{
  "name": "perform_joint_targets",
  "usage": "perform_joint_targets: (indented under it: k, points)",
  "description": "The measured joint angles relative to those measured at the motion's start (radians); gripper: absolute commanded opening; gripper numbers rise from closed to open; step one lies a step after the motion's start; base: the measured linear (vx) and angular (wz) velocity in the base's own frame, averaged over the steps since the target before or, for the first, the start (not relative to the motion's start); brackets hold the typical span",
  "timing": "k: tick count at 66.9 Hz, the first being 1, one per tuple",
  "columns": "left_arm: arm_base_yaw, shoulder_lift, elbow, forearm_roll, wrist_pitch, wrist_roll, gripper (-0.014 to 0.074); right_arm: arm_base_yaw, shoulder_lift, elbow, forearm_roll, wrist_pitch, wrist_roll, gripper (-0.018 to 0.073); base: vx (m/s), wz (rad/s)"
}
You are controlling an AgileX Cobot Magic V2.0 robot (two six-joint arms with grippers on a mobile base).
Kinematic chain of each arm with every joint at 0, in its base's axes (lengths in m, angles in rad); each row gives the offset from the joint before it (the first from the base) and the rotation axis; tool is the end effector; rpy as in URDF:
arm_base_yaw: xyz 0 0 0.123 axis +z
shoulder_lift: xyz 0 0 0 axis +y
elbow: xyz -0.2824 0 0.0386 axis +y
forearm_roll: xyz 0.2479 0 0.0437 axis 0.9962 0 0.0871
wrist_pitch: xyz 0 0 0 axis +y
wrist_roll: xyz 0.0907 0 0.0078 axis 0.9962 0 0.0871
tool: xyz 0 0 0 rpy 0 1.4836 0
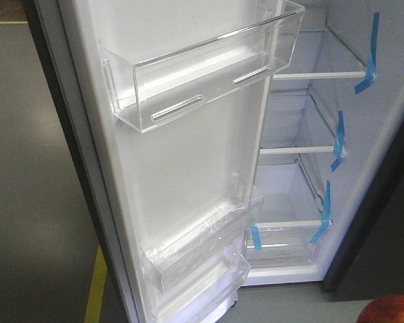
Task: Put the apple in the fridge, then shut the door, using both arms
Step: 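Approach the open refrigerator door bins with the apple held, then raise the right gripper with the apple over the top door bin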
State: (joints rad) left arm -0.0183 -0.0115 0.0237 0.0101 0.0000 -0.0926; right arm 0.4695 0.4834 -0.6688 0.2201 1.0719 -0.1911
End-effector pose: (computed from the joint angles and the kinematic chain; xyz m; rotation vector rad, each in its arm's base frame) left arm 0.0564 -0.0010 0.2057 -0.0480 1.4956 -0.0813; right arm 0.0513 0.0456 0.3136 -0.7414 2.2612 0.4133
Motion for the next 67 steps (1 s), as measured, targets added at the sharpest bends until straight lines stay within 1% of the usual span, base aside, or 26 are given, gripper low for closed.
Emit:
perform_joint_targets:
  k: [60, 67]
  points:
    - [0.0, 0.0, 0.0, 0.0, 0.0, 0.0, -0.0006, 0.0, 0.0, 0.0, 0.0, 0.0, 0.0, 0.0213, 0.0, 0.0]
    - [0.0, 0.0, 0.0, 0.0, 0.0, 0.0, -0.0006, 0.0, 0.0, 0.0, 0.021, 0.0, 0.0, 0.0213, 0.0, 0.0]
